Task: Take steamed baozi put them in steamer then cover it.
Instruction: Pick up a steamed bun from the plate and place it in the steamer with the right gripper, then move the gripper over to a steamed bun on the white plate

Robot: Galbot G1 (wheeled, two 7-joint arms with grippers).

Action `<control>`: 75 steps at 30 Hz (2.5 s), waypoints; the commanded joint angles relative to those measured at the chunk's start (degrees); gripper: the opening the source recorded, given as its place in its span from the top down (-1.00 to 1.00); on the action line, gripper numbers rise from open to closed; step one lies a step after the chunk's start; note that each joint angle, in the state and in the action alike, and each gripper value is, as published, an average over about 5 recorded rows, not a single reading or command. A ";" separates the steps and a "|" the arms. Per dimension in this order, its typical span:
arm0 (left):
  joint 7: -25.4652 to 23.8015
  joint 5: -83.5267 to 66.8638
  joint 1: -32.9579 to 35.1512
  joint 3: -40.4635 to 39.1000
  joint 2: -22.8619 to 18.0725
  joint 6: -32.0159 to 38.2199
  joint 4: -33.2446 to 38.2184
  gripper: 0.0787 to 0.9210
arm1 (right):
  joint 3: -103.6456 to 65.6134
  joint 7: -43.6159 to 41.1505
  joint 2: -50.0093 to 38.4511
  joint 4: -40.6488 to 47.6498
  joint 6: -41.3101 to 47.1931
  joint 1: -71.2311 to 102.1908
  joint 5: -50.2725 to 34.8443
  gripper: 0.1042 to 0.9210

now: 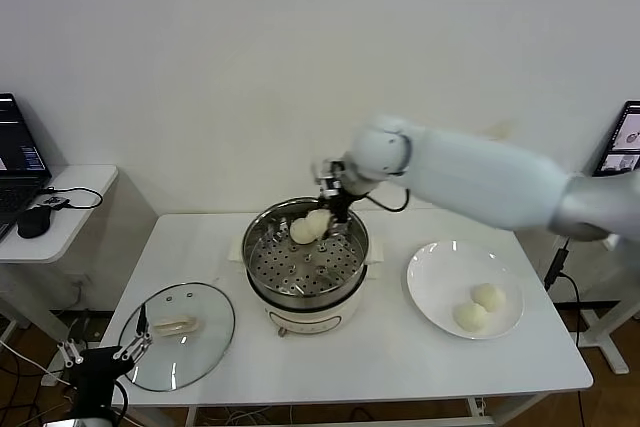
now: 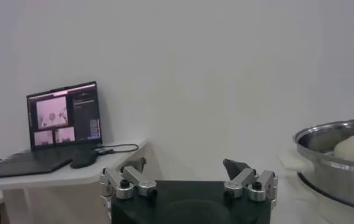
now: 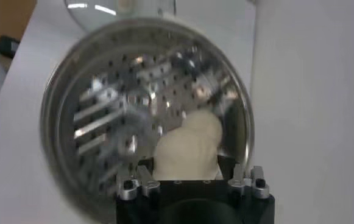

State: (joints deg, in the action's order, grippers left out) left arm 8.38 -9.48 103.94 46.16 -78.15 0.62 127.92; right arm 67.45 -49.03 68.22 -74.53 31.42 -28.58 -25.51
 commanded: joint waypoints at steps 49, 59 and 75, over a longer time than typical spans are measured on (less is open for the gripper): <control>-0.17 -0.30 -0.38 -0.20 0.70 -0.24 -0.28 -0.77 | 3.47 -14.07 -26.82 -18.35 -8.45 -11.30 10.68 -0.76; -0.10 0.27 -0.16 -1.65 0.57 -0.16 -0.65 -0.77 | -5.46 -17.64 -44.58 -22.72 -14.53 4.46 23.25 -0.76; -0.12 1.31 0.64 -1.84 0.21 -0.21 -1.01 -0.77 | -28.73 -17.40 -43.65 -9.68 -20.49 37.47 36.85 -0.76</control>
State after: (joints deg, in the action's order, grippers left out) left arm 8.26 -8.20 104.55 44.43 -77.99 0.43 126.88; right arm 51.39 -65.85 27.44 -90.26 15.00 -9.93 2.11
